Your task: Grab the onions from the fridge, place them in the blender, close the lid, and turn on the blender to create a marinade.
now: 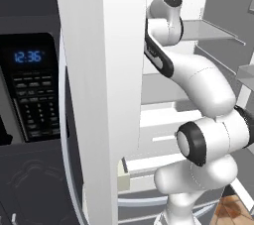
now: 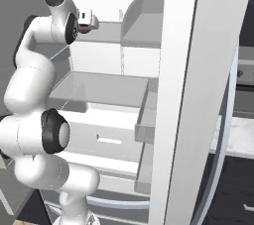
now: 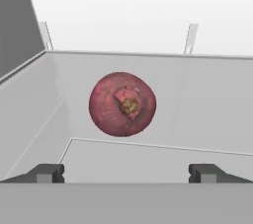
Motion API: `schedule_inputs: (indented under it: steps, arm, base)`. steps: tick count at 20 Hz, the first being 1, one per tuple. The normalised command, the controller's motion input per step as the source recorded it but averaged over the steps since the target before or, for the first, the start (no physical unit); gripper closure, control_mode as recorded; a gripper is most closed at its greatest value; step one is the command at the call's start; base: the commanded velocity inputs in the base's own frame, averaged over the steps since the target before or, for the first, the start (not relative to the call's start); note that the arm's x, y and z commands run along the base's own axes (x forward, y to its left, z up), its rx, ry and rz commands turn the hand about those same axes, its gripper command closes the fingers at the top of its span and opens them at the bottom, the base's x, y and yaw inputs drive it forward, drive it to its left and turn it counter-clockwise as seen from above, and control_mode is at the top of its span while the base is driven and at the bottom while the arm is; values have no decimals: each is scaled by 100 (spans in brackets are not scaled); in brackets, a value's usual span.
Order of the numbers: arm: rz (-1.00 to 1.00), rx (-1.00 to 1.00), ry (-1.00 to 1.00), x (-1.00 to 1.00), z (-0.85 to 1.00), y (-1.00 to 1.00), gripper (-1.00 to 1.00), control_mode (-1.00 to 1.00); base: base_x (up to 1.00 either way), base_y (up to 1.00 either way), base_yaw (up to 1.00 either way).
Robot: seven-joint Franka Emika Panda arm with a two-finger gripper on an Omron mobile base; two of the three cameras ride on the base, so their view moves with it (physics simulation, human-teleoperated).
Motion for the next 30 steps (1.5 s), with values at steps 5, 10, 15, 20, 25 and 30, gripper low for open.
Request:
schedule_inputs:
  steps: [5, 10, 15, 20, 25, 30]
  arm:
    - [0, 0, 0, 61, -4, 8, -100, -100]
    - [0, 0, 0, 50, -10, 16, -100, -100]
    - [0, 0, 0, 35, -21, 11, -100, -100]
    - [0, 0, 3, 24, -33, 0, -100, -100]
    - [0, 0, 3, 0, -53, 0, 100, -100]
    - [0, 0, -8, -20, -18, 0, 100, -100]
  base:
    - [0, 0, 0]
    - [0, 0, 0]
    - [0, 0, 0]
    - [0, 0, 0]
    - [0, 0, 0]
    - [0, 0, 0]
